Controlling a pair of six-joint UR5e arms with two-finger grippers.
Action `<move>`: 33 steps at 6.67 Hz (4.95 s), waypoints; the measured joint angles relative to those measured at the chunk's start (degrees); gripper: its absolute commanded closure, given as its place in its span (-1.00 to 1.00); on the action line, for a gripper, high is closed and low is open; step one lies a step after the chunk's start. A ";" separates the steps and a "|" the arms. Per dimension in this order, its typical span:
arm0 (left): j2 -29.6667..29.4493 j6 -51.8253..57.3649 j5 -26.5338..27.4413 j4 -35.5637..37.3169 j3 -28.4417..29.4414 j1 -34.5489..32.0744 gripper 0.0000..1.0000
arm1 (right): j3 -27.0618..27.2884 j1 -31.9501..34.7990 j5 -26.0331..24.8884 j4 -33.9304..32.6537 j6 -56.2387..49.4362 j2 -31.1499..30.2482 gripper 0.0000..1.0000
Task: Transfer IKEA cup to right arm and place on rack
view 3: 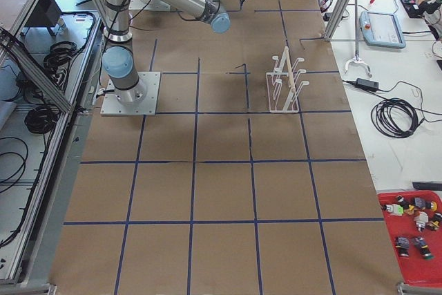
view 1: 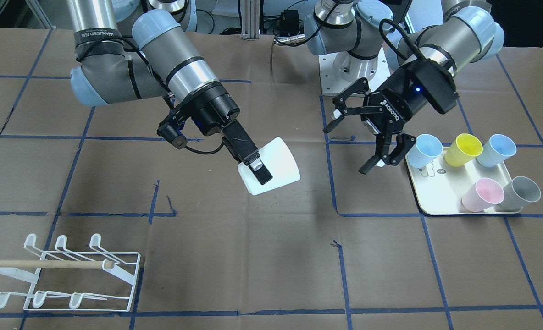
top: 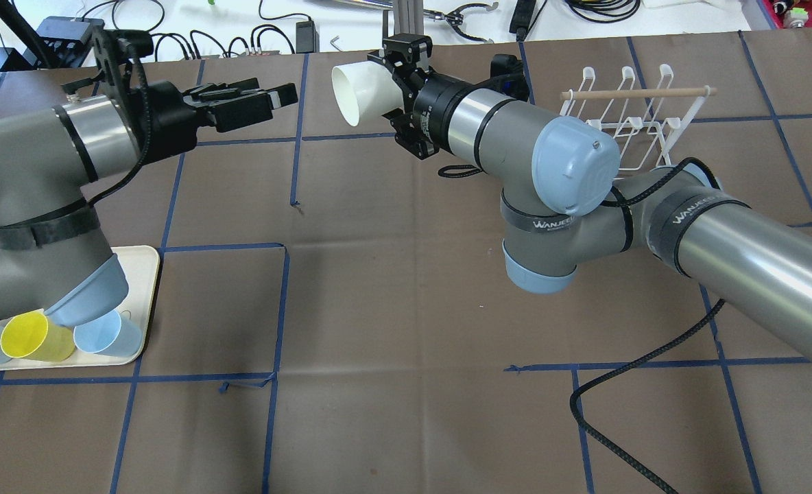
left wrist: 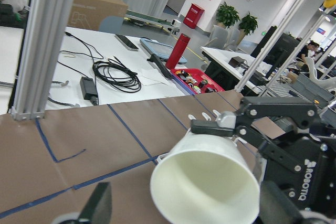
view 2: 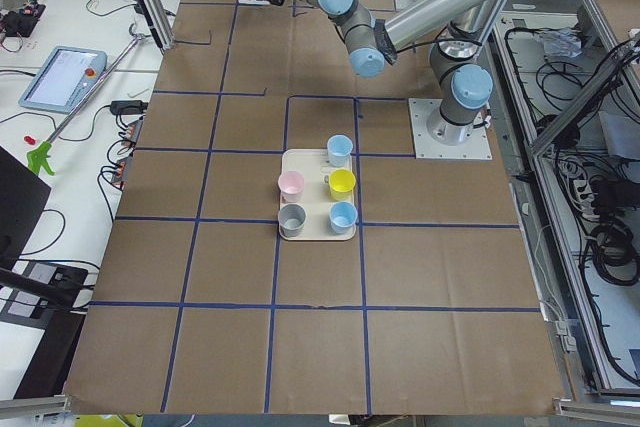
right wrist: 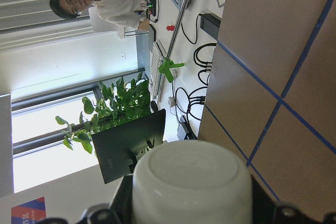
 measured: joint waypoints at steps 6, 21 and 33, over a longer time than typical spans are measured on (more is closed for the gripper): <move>-1.88 -6.84 43.09 -46.95 25.12 -8.41 -0.98 | -6.39 -11.65 -3.20 -0.37 -47.18 5.50 0.45; 5.42 19.00 59.41 -58.37 2.14 13.37 -0.98 | -10.10 -15.91 -30.65 -10.28 -87.90 17.87 0.45; -0.14 20.73 63.25 -50.11 -4.82 13.65 1.00 | -7.62 -15.75 -29.92 -9.08 -87.16 12.22 -1.00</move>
